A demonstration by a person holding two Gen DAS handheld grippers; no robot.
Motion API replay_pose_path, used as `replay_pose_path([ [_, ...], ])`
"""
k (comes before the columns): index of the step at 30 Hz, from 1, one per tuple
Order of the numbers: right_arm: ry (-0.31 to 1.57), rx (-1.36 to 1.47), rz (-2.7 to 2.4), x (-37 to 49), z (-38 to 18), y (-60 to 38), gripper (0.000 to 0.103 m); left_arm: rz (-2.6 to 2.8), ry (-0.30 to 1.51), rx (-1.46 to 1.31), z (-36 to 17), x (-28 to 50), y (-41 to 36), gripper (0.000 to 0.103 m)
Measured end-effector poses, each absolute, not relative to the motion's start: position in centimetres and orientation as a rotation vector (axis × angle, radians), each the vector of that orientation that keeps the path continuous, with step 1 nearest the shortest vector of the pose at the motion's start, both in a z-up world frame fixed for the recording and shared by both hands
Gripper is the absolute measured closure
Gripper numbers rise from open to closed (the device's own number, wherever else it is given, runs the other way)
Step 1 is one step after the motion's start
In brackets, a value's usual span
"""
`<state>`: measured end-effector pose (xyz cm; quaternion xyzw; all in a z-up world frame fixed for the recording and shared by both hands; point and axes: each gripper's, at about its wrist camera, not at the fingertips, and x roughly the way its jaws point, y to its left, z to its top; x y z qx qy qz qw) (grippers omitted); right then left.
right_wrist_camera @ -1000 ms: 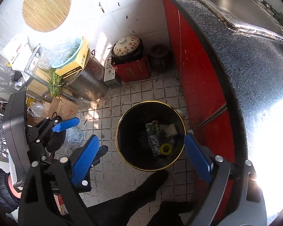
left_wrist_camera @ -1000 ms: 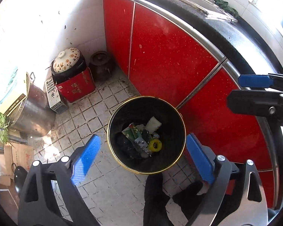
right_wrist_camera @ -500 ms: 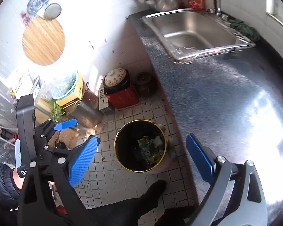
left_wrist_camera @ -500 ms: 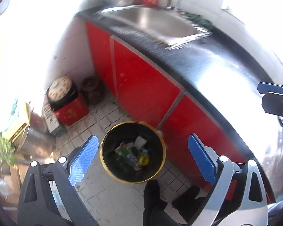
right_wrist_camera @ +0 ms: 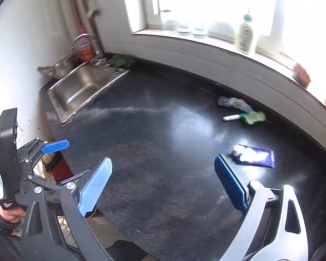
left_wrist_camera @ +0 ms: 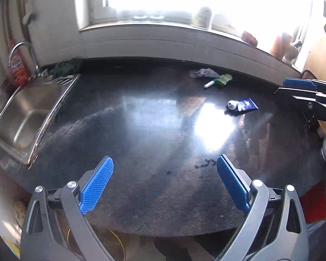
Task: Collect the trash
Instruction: 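Move both empty tools back over the counter toward the remaining trash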
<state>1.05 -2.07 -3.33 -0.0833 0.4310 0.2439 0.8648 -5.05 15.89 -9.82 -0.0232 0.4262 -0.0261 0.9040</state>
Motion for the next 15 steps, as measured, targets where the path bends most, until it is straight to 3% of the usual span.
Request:
replay_pose_path([
  [7,0.933,-0.013,0.284,1.7,-4.1,-12.9,0.011,-0.245,0.886,0.048,-9.1,-0.6,7.4,0.01],
  [15,0.932,0.032,0.257,3.1,-4.6,-15.9,0.011,-0.287,0.9,0.082,-9.2,1.8,5.1,0.01],
])
